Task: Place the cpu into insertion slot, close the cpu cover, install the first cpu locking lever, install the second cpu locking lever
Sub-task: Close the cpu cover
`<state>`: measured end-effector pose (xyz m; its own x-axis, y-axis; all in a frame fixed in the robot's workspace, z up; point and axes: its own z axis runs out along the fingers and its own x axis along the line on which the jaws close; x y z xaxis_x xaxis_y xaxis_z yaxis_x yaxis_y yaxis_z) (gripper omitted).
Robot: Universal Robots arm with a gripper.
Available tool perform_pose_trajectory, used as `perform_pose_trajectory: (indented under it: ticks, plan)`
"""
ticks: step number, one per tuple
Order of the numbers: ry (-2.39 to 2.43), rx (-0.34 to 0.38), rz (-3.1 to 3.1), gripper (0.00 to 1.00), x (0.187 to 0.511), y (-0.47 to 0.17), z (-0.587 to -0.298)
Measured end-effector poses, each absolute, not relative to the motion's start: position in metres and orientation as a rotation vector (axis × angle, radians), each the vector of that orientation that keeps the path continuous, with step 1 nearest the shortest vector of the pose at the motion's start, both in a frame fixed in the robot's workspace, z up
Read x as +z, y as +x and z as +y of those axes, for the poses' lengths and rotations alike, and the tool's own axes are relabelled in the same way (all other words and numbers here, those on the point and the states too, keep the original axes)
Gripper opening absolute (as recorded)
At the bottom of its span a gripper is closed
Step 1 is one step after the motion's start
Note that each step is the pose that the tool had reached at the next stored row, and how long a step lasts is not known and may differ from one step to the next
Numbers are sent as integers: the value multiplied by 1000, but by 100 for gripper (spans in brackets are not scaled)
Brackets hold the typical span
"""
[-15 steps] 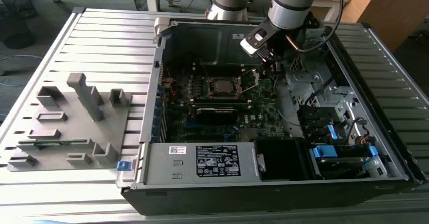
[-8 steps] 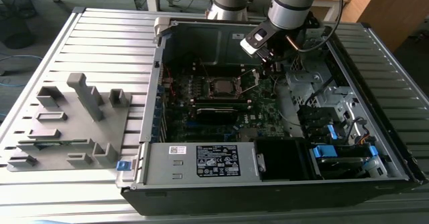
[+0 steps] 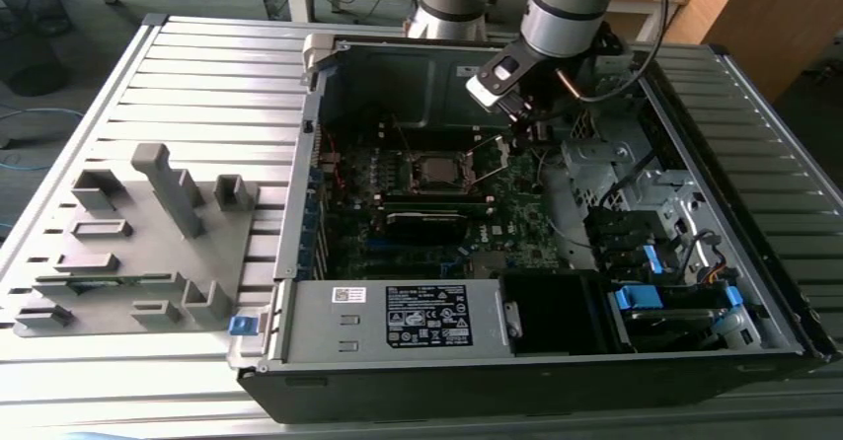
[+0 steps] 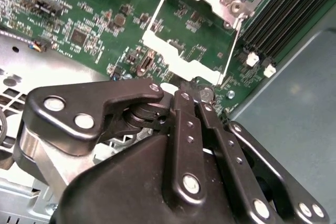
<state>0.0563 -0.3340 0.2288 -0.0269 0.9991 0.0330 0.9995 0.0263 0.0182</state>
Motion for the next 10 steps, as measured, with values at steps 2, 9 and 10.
perform_pose_trajectory:
  ticks: [2,9,10]
  plan:
    - [-2185,-60,-2244,10,229,52,-334]
    - [-2194,-85,-2255,10,229,23,-334]
    - [-2196,-89,-2256,10,229,18,-334]
